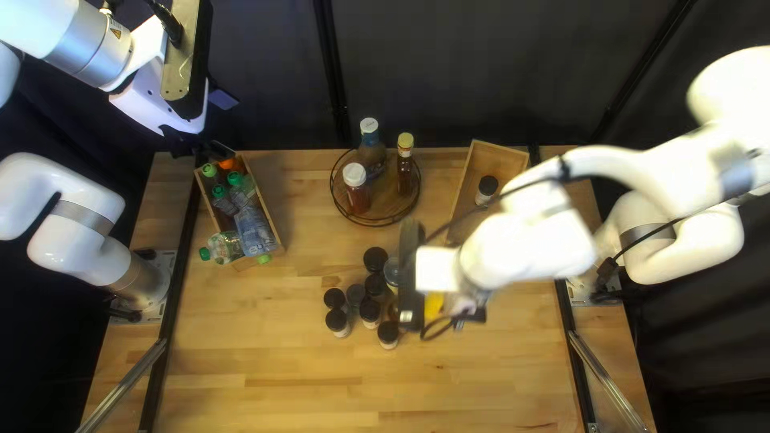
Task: Separate condiments, baby food and spices and place it in 3 different racks/containers
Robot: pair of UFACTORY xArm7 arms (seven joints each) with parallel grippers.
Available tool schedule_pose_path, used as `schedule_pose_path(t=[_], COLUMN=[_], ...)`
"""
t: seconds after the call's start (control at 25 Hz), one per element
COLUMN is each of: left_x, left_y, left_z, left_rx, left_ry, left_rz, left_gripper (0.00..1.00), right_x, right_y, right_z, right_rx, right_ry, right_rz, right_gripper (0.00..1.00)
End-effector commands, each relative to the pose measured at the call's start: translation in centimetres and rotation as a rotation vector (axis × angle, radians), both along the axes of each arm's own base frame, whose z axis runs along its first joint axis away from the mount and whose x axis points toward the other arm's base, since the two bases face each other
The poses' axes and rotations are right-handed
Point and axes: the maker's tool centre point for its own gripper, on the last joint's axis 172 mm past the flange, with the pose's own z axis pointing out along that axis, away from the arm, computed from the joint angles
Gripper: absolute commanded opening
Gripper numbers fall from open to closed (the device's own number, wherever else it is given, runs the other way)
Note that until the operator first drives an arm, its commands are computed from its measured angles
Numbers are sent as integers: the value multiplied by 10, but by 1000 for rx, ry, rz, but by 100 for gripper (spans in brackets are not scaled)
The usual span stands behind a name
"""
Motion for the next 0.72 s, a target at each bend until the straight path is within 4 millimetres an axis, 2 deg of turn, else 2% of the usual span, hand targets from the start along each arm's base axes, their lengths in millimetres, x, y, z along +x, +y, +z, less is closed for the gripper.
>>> schedule_pose_path(t=[0.04,0.12,0.16,0.28,0.36,0.6,0.72], left_x=[0,0,0,0,0,0,0], left_y=[0,0,0,0,0,0,0], left_z=[0,0,0,0,0,0,0], left_rx=[0,0,0,0,0,0,0], left_ry=[0,0,0,0,0,0,0], left_rz=[0,0,0,0,0,0,0], left_gripper=[100,100,100,100,100,100,100], right_x=[14,25,34,55,69,100,106], right_y=[-66,-94,-115,-150,-167,-197,-204], right_z=[9,3,-4,-23,-33,-65,-73], right_rx=[-12,-20,-27,-41,-45,-46,-48], right_ry=[-24,-32,-38,-45,-47,-36,-28], right_rz=[-35,-57,-76,-118,-138,-182,-199], right_gripper=[0,0,0,0,0,1,0])
